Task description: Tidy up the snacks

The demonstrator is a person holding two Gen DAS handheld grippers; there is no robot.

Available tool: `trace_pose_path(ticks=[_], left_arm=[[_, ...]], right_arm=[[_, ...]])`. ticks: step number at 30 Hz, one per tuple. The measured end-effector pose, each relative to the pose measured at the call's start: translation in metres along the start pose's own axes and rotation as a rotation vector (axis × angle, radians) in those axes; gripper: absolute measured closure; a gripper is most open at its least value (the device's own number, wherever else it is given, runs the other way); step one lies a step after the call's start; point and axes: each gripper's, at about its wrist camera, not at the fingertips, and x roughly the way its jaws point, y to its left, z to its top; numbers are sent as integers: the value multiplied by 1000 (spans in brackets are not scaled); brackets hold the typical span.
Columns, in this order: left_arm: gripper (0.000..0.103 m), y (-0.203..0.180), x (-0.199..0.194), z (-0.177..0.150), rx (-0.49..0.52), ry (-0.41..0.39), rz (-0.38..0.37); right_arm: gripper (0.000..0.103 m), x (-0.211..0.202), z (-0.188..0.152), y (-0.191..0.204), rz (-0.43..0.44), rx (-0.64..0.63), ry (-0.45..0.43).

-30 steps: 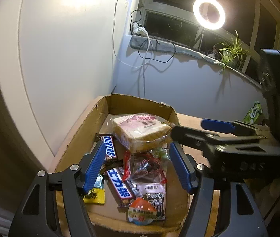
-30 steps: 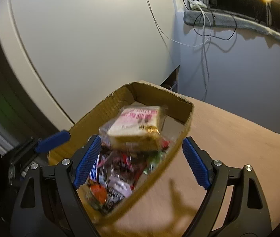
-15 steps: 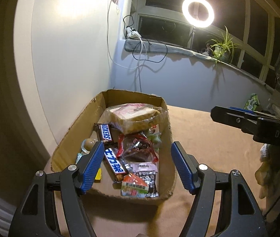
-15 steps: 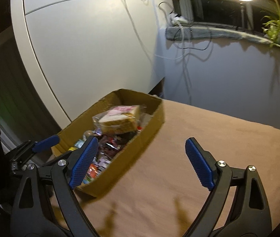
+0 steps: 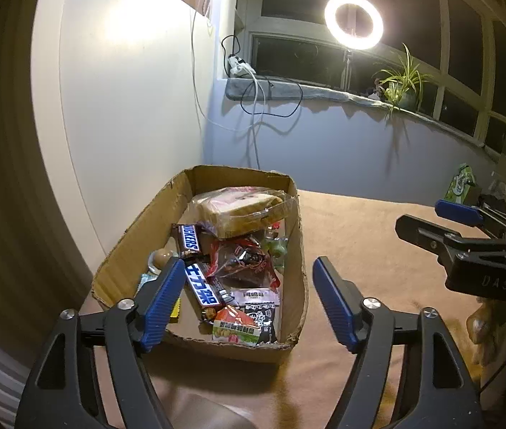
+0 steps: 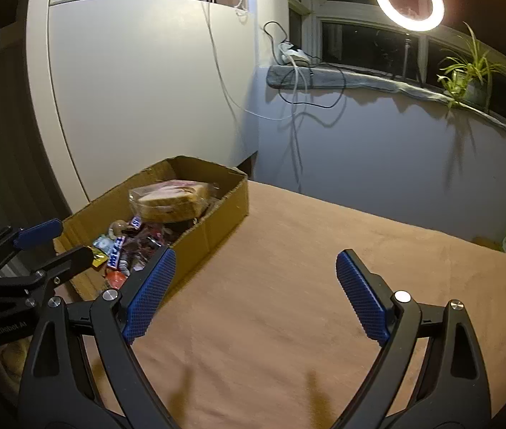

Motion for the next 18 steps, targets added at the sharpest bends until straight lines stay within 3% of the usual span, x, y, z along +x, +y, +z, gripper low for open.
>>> trace_pose_path(ticks=[7,18], left_arm=[[25,-8,2,-1,7,3,7],[25,-5,1,-2,-18,9,-7]], right_arm=[[10,7,-11,-1,-26,-23,34],[10,0,-11,1,-32,-37,12]])
